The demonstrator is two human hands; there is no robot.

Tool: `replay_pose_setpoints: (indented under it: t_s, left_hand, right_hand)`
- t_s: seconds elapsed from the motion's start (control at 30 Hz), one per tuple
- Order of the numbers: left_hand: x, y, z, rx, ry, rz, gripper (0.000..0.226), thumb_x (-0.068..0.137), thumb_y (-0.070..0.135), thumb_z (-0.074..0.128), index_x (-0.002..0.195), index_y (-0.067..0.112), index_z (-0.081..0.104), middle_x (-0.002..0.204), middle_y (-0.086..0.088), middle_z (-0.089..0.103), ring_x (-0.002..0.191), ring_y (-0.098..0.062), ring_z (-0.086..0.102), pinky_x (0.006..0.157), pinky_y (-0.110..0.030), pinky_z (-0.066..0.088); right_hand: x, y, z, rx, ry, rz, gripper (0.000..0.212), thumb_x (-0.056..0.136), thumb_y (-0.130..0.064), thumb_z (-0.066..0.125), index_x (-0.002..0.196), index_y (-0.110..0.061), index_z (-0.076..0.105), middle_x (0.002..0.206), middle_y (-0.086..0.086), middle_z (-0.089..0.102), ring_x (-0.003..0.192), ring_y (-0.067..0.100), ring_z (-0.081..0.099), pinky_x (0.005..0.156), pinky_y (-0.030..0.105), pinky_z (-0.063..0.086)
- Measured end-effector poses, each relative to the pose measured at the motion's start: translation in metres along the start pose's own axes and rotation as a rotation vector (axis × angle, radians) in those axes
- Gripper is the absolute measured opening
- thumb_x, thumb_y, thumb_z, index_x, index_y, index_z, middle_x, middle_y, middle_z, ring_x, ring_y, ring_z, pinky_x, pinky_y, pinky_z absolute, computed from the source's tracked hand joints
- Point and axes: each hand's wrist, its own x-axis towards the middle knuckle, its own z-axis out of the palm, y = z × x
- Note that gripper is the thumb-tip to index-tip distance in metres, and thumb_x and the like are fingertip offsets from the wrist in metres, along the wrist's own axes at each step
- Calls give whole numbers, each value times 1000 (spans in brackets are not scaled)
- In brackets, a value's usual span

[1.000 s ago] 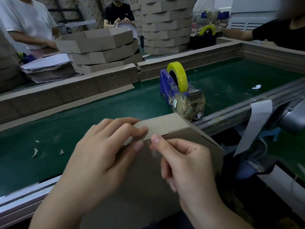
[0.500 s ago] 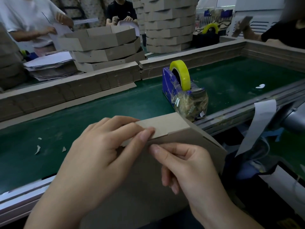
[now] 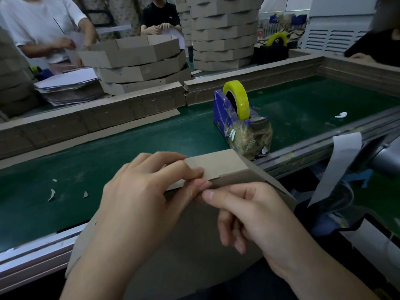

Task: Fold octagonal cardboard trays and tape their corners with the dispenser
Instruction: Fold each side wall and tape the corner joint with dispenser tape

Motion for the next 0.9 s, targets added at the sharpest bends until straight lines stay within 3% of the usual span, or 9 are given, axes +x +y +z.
replay_pose_setpoints:
  t_s: [0.13,0.23,0.33,0.43,0.53,0.6,0.7,0.83,0.9]
  left_hand:
    - [-2,0,-2,29,6,8,31,84,50,54,82,27,75,98,10,69,87,-22,66,65,-42,53]
    - [-3,1,-4,79,-23,17,30,84,52,53,86,31,73,100,11,68,88,-20,65,66,-38,53]
    - [-2,4,-4,155,-76,25,31,80,54,52,93,32,70,102,10,66,88,-21,65,68,-32,48]
    - [-3,6,-4,214,-105,82,40,73,52,51,102,30,69,106,7,66,92,-24,65,83,-39,49]
    - [-12,-10,-11,146,-89,58,53,71,59,56,117,34,63,126,9,60,112,-22,60,102,-54,41]
    - [-24,-23,-19,-59,-67,-131,68,61,72,63,123,45,56,127,19,57,116,-10,57,98,-40,47]
    - [-37,-29,-22,-392,33,-357,75,35,81,70,104,54,59,98,26,67,89,8,63,75,-6,48]
    - [-29,-21,-25,-292,47,-301,67,37,76,70,98,47,65,100,35,63,89,19,58,71,4,40]
    - [-22,-16,-24,-249,22,-263,70,39,77,67,100,43,64,98,30,64,88,16,58,70,1,40]
  right_hand:
    - [-5,7,-3,-170,55,15,44,74,-56,67,70,-13,74,39,5,53,29,12,38,37,17,29]
    - [-9,9,-9,-260,356,-483,38,84,-50,61,65,-18,71,41,-5,45,39,4,41,43,20,29]
    - [1,-5,-15,-734,504,-842,23,91,-32,53,95,-22,73,86,-11,58,84,6,54,74,23,41]
    - [19,-9,-18,-940,302,-722,40,93,-43,45,119,-23,67,116,-7,57,114,13,50,94,41,42]
    - [22,-5,-26,-901,243,-736,46,93,-53,44,118,-21,67,111,-11,61,110,10,54,90,36,46]
    - [22,-2,-37,-906,215,-765,55,88,-62,48,120,-20,66,112,-11,59,111,9,53,92,30,45]
    - [23,4,-51,-910,174,-783,65,79,-64,59,125,-18,64,116,-9,57,114,12,52,96,23,41]
    - [24,13,-59,-768,150,-768,61,79,-58,63,125,-18,62,118,-9,57,117,15,53,98,25,40]
    - [23,22,-63,-694,148,-739,60,79,-61,62,124,-21,61,120,-12,56,120,14,52,100,28,39]
